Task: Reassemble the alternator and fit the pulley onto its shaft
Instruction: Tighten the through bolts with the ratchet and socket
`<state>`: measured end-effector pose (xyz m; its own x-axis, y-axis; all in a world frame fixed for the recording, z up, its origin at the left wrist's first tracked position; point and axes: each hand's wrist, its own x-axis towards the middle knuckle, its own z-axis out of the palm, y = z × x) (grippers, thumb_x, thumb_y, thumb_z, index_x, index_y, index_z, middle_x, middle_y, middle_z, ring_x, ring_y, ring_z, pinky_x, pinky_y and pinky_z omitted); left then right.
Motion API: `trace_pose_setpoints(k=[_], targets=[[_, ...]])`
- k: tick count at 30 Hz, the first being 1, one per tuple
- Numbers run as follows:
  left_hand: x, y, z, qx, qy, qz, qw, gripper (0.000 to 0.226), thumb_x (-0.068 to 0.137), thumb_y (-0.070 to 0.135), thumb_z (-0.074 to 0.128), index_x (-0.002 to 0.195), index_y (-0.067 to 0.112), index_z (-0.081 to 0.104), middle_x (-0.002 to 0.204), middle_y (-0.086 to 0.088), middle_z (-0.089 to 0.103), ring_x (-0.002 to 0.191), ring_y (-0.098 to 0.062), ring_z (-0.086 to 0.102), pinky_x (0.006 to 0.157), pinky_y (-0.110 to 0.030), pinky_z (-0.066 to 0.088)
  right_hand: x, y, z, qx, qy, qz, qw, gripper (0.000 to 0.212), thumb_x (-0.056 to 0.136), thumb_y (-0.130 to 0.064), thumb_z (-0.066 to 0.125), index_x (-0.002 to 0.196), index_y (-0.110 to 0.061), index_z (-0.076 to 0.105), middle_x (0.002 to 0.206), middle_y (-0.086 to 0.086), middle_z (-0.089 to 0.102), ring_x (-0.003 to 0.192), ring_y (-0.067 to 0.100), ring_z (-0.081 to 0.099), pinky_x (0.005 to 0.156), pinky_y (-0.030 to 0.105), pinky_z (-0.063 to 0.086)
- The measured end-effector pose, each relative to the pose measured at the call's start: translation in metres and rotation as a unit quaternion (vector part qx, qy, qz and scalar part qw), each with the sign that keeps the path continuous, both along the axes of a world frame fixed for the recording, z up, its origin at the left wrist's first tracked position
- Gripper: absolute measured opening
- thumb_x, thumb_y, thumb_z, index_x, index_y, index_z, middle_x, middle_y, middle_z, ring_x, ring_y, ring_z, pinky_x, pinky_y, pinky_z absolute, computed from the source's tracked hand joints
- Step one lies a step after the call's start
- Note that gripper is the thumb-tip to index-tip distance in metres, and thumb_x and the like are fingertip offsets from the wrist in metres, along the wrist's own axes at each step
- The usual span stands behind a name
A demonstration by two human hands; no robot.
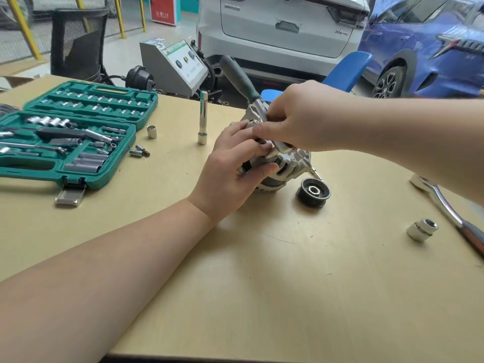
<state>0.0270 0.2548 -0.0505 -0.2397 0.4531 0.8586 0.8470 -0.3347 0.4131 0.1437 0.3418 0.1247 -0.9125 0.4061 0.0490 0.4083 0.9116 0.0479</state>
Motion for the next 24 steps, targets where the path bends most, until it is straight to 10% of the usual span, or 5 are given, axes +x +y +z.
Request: trace_pose_setpoints(k=[7,12,17,22,24], targets=[[0.001,-0.001,0.002,0.004,-0.006,-0.015,1.000,0.011,0.095,0.009,0.082,0.096,0.000,0.076,0.123,-0.012,0.075,0.126,-0.029,0.061,0.110,-0.057,0.048,0.031,-0.001,0.006,0.203,-0.065,0.303,0.929,0.036,0.096,-0.049,0.050,0.101,-0.016,0.064,0.090,0.003,0.062,0.076,0.033,0.056,0.067,0.047,0.053],[0.001,-0.003,0.000,-0.022,-0.012,-0.010,1.000,0.014,0.092,0.006,0.084,0.102,-0.001,0.077,0.135,-0.017,0.071,0.137,-0.047,0.055,0.115,-0.062,0.042,0.044,0.016,-0.003,0.335,-0.040,0.453,0.825,0.004,0.092,-0.004,0.070,0.094,-0.004,0.066,0.089,0.014,0.057,0.066,0.032,0.052,0.045,0.038,0.041],[0.003,-0.004,0.001,-0.010,-0.017,-0.003,1.000,0.019,0.092,0.009,0.084,0.106,-0.001,0.077,0.137,-0.015,0.070,0.139,-0.040,0.055,0.117,-0.060,0.043,0.051,0.025,-0.021,0.323,0.019,0.450,0.832,0.007,0.095,0.001,0.064,0.089,-0.003,0.064,0.084,0.014,0.054,0.065,0.030,0.049,0.050,0.041,0.049],[0.003,-0.005,0.002,0.004,-0.019,-0.013,1.000,0.034,0.091,0.008,0.084,0.121,-0.001,0.072,0.137,-0.003,0.067,0.140,0.000,0.048,0.119,-0.060,0.041,0.048,0.018,-0.028,0.264,0.061,0.392,0.879,0.025,0.106,-0.010,0.051,0.097,0.004,0.068,0.090,0.019,0.061,0.074,0.035,0.057,0.069,0.047,0.053],[0.001,-0.004,0.003,-0.008,-0.010,-0.001,1.000,0.037,0.091,0.012,0.086,0.123,0.000,0.073,0.135,-0.006,0.069,0.141,-0.012,0.053,0.120,-0.056,0.042,0.044,0.010,-0.030,0.204,0.090,0.340,0.913,0.030,0.107,-0.018,0.053,0.094,0.005,0.067,0.086,0.020,0.060,0.069,0.034,0.053,0.065,0.046,0.050]])
